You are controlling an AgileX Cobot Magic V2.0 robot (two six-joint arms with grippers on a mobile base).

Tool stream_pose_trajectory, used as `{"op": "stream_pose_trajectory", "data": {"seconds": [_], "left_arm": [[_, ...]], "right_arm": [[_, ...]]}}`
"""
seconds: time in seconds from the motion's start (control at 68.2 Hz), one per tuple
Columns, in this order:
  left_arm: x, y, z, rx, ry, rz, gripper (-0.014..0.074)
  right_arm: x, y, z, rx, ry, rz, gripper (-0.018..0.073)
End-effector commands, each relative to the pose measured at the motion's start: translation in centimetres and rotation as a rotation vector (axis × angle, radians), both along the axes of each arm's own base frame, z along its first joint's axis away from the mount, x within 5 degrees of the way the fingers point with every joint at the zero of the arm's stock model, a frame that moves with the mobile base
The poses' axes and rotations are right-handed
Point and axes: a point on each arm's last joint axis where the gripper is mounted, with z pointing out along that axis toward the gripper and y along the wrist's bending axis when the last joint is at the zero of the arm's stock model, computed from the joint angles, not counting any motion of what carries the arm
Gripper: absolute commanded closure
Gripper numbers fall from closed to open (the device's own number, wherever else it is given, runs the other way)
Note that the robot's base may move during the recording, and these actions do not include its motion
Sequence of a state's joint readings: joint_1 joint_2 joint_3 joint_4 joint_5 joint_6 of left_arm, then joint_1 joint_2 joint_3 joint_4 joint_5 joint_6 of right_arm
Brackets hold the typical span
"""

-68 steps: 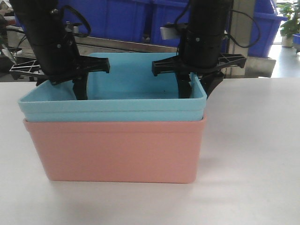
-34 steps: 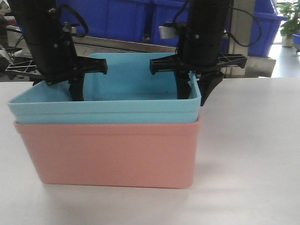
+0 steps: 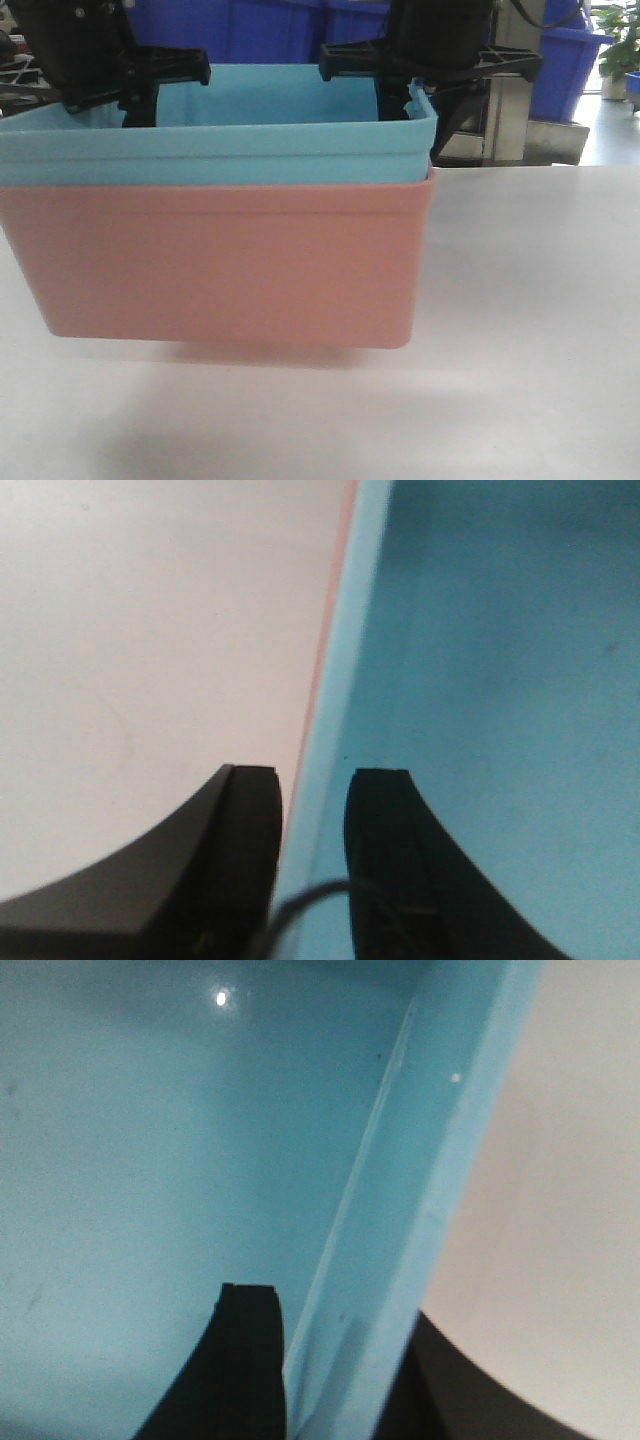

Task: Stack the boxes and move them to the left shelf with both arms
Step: 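Lift the stacked bins off the table with both grippers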

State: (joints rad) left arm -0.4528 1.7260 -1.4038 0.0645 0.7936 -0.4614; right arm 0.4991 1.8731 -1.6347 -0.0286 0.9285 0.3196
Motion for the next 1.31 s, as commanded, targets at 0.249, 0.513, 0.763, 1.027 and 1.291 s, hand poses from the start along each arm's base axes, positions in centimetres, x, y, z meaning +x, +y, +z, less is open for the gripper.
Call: {"op": "stream_pose_trajectory", "data": {"seconds": [0.249, 0.513, 0.763, 1.027, 1.291], "left_arm": [[-4.1, -0.1, 8.0, -0.095, -0.206, -0.058, 0.0599], [-6.0, -0.6, 9.2, -0.074, -0.213, -0.084, 0.0599], [-7.5, -0.4, 10.7, -0.093, -0.239, -0.048, 0.0599], [-9.3, -0.2, 12.3, -0.134, -0.270, -0.040, 0.0599], [-10.6, -0.7, 12.5, -0.084, -0.271, 0.011, 0.0599]], "right_arm": [[-2.8, 0.2, 6.8, -0.053, -0.266, 0.030, 0.0524], [-4.3, 0.9, 8.1, -0.077, -0.311, 0.051, 0.0524], [-5.1, 0.6, 9.8, -0.037, -0.355, 0.044, 0.0524], [-6.3, 1.1, 10.9, -0.009, -0.390, 0.074, 0.0524], [-7.9, 3.1, 11.2, 0.027, -0.401, 0.089, 0.0523]]}}
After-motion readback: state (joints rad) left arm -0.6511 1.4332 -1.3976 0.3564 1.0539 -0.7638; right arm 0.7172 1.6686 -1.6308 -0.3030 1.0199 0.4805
